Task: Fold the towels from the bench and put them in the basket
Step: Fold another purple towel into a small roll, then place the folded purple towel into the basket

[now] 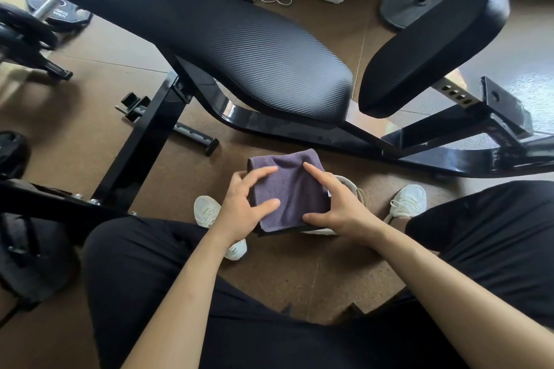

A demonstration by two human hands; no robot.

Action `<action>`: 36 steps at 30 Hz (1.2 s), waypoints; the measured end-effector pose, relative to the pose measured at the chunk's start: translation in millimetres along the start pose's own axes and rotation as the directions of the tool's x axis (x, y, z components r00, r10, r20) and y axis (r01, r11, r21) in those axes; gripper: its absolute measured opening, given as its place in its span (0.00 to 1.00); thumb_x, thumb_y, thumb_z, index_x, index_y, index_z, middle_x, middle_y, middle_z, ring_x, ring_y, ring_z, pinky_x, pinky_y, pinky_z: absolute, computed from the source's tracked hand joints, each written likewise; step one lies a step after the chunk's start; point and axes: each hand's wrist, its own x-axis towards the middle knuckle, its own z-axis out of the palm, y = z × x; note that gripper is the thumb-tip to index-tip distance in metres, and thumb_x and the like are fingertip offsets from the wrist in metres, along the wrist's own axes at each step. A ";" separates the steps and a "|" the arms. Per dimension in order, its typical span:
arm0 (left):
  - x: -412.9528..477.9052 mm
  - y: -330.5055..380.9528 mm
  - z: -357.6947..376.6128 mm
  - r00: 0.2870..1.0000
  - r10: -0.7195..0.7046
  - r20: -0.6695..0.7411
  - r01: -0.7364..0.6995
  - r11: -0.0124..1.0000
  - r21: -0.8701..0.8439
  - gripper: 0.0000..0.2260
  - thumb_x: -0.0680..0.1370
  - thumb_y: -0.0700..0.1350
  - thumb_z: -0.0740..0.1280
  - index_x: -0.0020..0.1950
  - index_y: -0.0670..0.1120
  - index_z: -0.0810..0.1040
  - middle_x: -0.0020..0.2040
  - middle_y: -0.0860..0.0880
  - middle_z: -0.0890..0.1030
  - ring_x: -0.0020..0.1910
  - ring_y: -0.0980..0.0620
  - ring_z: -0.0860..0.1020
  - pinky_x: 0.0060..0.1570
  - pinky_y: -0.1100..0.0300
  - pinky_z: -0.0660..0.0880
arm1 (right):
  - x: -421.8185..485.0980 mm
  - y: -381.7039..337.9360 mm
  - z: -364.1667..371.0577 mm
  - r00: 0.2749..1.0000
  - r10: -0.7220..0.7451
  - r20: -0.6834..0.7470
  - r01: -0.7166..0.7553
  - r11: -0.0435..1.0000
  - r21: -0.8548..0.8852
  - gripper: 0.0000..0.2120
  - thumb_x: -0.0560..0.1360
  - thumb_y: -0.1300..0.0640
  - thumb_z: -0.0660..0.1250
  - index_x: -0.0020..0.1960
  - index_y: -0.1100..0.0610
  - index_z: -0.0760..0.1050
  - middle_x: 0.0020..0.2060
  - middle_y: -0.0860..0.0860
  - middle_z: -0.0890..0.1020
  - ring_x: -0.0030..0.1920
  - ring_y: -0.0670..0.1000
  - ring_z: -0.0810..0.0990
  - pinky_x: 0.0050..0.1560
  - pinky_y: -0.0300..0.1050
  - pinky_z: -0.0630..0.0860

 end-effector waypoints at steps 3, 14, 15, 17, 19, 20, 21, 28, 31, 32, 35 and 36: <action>-2.7 1.2 8.2 0.998 -0.047 0.049 0.037 0.981 0.189 0.34 0.71 0.53 0.79 0.73 0.63 0.69 0.70 0.50 0.61 0.66 0.52 0.69 0.66 0.56 0.70 | -0.8 2.8 3.3 0.999 -0.022 0.045 0.029 0.984 -0.177 0.47 0.69 0.58 0.77 0.81 0.47 0.57 0.69 0.50 0.69 0.68 0.48 0.68 0.67 0.35 0.62; 4.3 3.4 42.9 0.997 -0.065 -0.032 0.073 0.885 0.460 0.46 0.67 0.60 0.78 0.79 0.60 0.58 0.65 0.47 0.61 0.54 0.38 0.80 0.52 0.49 0.78 | -5.5 5.9 21.4 0.993 -0.121 0.017 0.120 0.941 -0.317 0.50 0.70 0.61 0.73 0.83 0.52 0.48 0.72 0.54 0.70 0.70 0.57 0.70 0.67 0.52 0.73; 5.5 1.3 42.2 0.996 -0.086 -0.026 0.089 0.916 0.391 0.45 0.68 0.58 0.78 0.79 0.61 0.58 0.65 0.47 0.62 0.56 0.39 0.79 0.55 0.49 0.78 | -6.2 4.5 21.3 0.992 -0.126 0.001 0.120 0.948 -0.293 0.49 0.70 0.61 0.74 0.82 0.53 0.49 0.72 0.54 0.71 0.70 0.56 0.71 0.68 0.50 0.72; 8.7 -4.6 38.8 0.993 -0.121 -0.009 0.120 0.968 0.221 0.44 0.70 0.53 0.78 0.80 0.60 0.58 0.66 0.47 0.63 0.61 0.41 0.76 0.61 0.48 0.76 | -6.6 1.3 18.6 0.991 -0.129 -0.025 0.117 0.958 -0.263 0.43 0.70 0.61 0.74 0.80 0.54 0.57 0.72 0.53 0.73 0.69 0.54 0.73 0.69 0.48 0.72; 10.7 -8.5 35.8 0.990 -0.142 0.020 0.141 0.988 0.062 0.41 0.72 0.48 0.76 0.81 0.58 0.59 0.66 0.47 0.65 0.65 0.43 0.74 0.65 0.49 0.74 | -6.8 -0.8 16.2 0.992 -0.128 -0.017 0.119 0.958 -0.261 0.37 0.70 0.59 0.75 0.76 0.54 0.63 0.68 0.52 0.75 0.62 0.49 0.76 0.64 0.46 0.74; 11.6 -9.6 34.7 0.988 -0.153 0.034 0.154 0.988 -0.015 0.40 0.72 0.50 0.75 0.81 0.58 0.60 0.67 0.47 0.66 0.67 0.45 0.73 0.67 0.49 0.74 | -7.3 -0.8 16.5 0.992 -0.129 0.010 0.127 0.959 -0.254 0.36 0.70 0.58 0.75 0.75 0.54 0.65 0.67 0.51 0.76 0.58 0.43 0.74 0.60 0.40 0.74; 11.9 -9.2 34.1 0.986 -0.163 0.044 0.166 0.982 -0.087 0.39 0.71 0.54 0.73 0.80 0.57 0.61 0.68 0.47 0.67 0.67 0.47 0.72 0.68 0.49 0.73 | -8.1 -1.4 17.4 0.990 -0.135 0.046 0.142 0.961 -0.236 0.36 0.70 0.58 0.75 0.75 0.54 0.66 0.68 0.50 0.76 0.57 0.39 0.72 0.58 0.35 0.72; 18.5 -13.9 30.6 0.991 -0.130 0.030 0.134 0.970 -0.201 0.33 0.75 0.56 0.74 0.78 0.57 0.65 0.74 0.52 0.71 0.72 0.54 0.70 0.71 0.49 0.71 | -2.4 3.0 13.8 0.998 -0.058 -0.006 0.059 0.989 0.138 0.27 0.70 0.61 0.68 0.68 0.50 0.77 0.60 0.40 0.77 0.53 0.42 0.81 0.53 0.37 0.78; 22.0 -12.2 29.6 0.991 -0.121 0.051 0.130 0.957 -0.258 0.33 0.76 0.52 0.73 0.79 0.54 0.65 0.75 0.53 0.72 0.75 0.53 0.69 0.74 0.44 0.69 | 2.3 6.5 3.8 0.998 -0.023 -0.054 0.030 0.993 0.117 0.31 0.69 0.58 0.73 0.69 0.40 0.74 0.68 0.48 0.69 0.69 0.45 0.71 0.62 0.42 0.77; 22.4 -11.0 29.7 0.991 -0.112 0.067 0.126 0.957 -0.261 0.32 0.77 0.50 0.72 0.79 0.54 0.64 0.75 0.53 0.72 0.75 0.53 0.68 0.74 0.44 0.68 | 3.2 6.2 1.4 1.000 -0.015 0.012 0.014 0.991 0.130 0.36 0.69 0.59 0.74 0.73 0.39 0.69 0.72 0.48 0.67 0.73 0.44 0.66 0.65 0.42 0.75; 24.9 -11.7 30.3 0.989 -0.077 0.126 0.110 0.954 -0.280 0.34 0.75 0.51 0.72 0.79 0.55 0.64 0.74 0.53 0.73 0.74 0.54 0.70 0.72 0.44 0.71 | 6.4 7.0 -1.8 0.987 -0.031 0.158 -0.002 0.979 0.205 0.44 0.71 0.68 0.74 0.79 0.43 0.60 0.76 0.44 0.67 0.74 0.42 0.67 0.68 0.41 0.74; 25.9 -12.8 30.8 0.989 -0.066 0.136 0.103 0.951 -0.291 0.34 0.75 0.51 0.72 0.79 0.56 0.63 0.74 0.54 0.73 0.74 0.54 0.71 0.72 0.44 0.72 | 7.3 7.8 -1.9 0.985 -0.026 0.172 -0.015 0.973 0.229 0.45 0.72 0.68 0.74 0.80 0.43 0.59 0.76 0.43 0.66 0.73 0.42 0.69 0.67 0.42 0.75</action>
